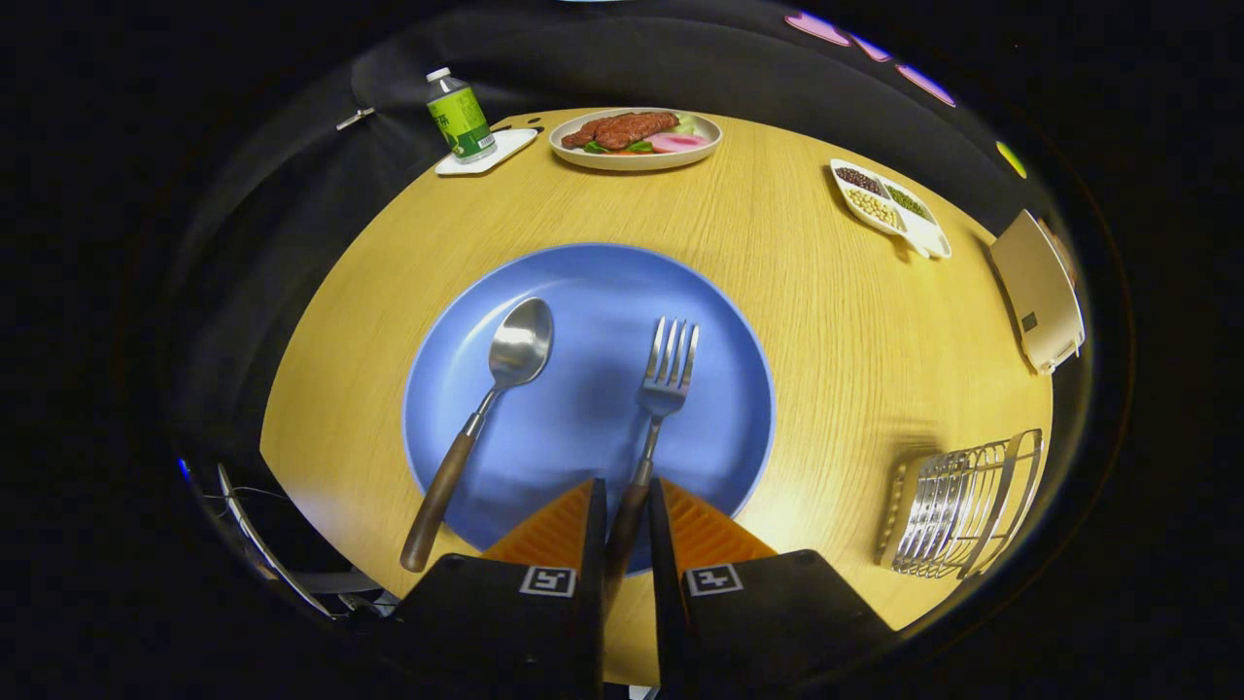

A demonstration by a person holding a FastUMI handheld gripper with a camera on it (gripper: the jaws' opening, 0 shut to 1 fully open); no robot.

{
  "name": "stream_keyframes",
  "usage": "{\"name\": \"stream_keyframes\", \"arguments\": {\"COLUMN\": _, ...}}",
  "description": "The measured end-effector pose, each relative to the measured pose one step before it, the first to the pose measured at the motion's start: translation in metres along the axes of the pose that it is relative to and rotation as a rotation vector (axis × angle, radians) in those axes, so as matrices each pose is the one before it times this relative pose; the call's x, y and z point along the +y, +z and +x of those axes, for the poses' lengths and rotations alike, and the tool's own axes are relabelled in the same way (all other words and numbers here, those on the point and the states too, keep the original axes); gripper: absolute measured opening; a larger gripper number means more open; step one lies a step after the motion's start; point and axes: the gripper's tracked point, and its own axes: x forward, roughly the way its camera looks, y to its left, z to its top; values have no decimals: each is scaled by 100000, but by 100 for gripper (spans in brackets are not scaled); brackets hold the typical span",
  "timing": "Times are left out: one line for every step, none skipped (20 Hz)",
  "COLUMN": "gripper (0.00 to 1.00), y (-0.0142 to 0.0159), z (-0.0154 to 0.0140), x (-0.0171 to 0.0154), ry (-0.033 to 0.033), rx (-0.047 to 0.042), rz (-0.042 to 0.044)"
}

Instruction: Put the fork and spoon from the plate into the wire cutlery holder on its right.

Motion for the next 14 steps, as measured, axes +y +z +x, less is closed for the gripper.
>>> {"name": "stream_keyframes", "arguments": {"gripper": 20, "y": -62, "z": 46, "x": -26, "ry": 160, "rx": 194, "rz": 1202}}
{"name": "stream_keyframes", "arguments": {"gripper": 15, "y": -49, "z": -120, "x": 255, "ry": 1382, "rx": 1210, "rz": 448}}
{"name": "stream_keyframes", "arguments": {"gripper": 13, "y": 238, "z": -51, "x": 67, "ry": 1641, "rx": -151, "rz": 599}}
{"name": "stream_keyframes", "arguments": {"gripper": 12, "y": -158, "z": 0, "x": 108, "ry": 1375, "rx": 548, "rz": 691}}
{"name": "stream_keyframes", "arguments": {"gripper": 10, "y": 45, "z": 87, "x": -111, "ry": 1323, "rx": 458, "rz": 599}}
{"name": "stream_keyframes", "arguments": {"gripper": 9, "y": 12, "z": -344, "x": -39, "ry": 1597, "rx": 320, "rz": 779}}
{"name": "stream_keyframes", "arguments": {"gripper": 8, "y": 206, "z": -504, "x": -35, "ry": 1270, "rx": -382, "rz": 483}}
{"name": "stream_keyframes", "arguments": {"gripper": 8, "y": 112, "z": -597, "x": -53, "ry": 1110, "rx": -520, "rz": 371}}
{"name": "stream_keyframes", "arguments": {"gripper": 8, "y": 124, "z": -760, "x": -162, "ry": 1208, "rx": -223, "rz": 656}}
{"name": "stream_keyframes", "arguments": {"gripper": 8, "y": -41, "z": -869, "x": -19, "ry": 1195, "rx": 460, "rz": 344}}
{"name": "stream_keyframes", "arguments": {"gripper": 8, "y": -30, "z": -1047, "x": -187, "ry": 1293, "rx": 478, "rz": 154}}
{"name": "stream_keyframes", "arguments": {"gripper": 8, "y": -24, "z": -1147, "x": -351, "ry": 817, "rx": 424, "rz": 67}}
{"name": "stream_keyframes", "arguments": {"gripper": 8, "y": -55, "z": -1265, "x": -344, "ry": 996, "rx": 460, "rz": -326}}
{"name": "stream_keyframes", "arguments": {"gripper": 8, "y": -127, "z": -1286, "x": -484, "ry": 485, "rx": 346, "rz": -758}}
